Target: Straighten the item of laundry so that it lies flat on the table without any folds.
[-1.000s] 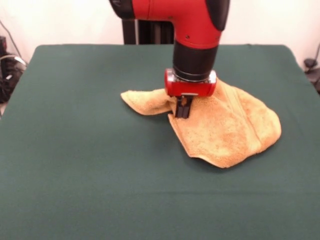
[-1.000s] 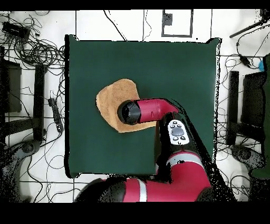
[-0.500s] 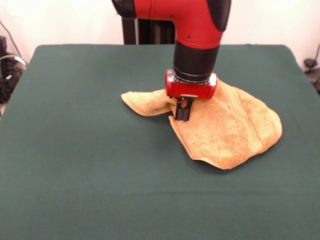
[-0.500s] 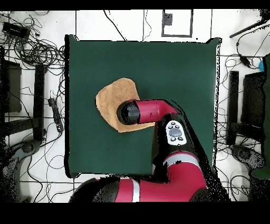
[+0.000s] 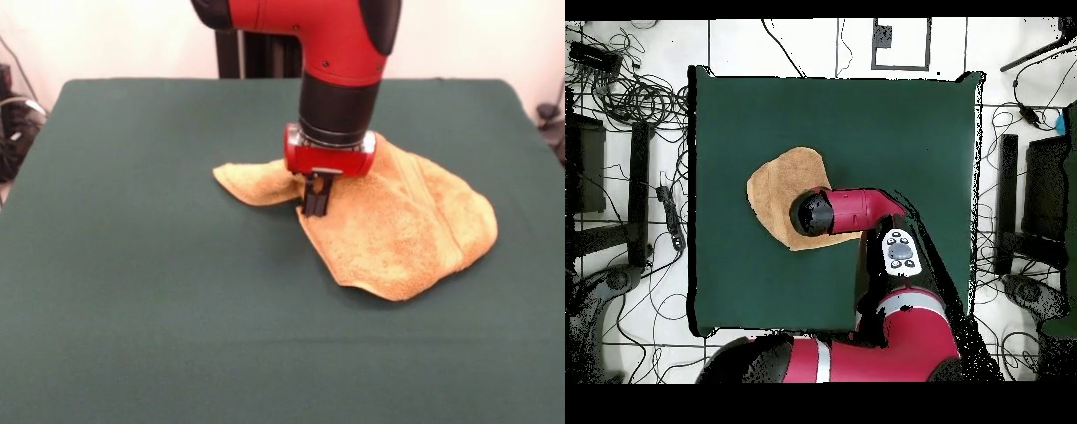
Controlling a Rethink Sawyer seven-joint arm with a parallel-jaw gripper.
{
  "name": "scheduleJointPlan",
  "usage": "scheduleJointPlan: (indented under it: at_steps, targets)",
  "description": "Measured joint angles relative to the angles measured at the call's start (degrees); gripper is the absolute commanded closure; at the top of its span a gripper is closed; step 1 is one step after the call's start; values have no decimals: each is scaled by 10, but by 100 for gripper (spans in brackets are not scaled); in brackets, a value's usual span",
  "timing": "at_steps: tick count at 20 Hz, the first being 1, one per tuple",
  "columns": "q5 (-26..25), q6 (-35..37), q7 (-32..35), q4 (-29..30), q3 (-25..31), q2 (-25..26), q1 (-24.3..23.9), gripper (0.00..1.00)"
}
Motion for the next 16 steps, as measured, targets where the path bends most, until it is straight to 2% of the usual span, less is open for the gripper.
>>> scheduleJointPlan:
  at_steps: [16]
  targets:
    - [-3,0,0,-71,-6,0,-5,100]
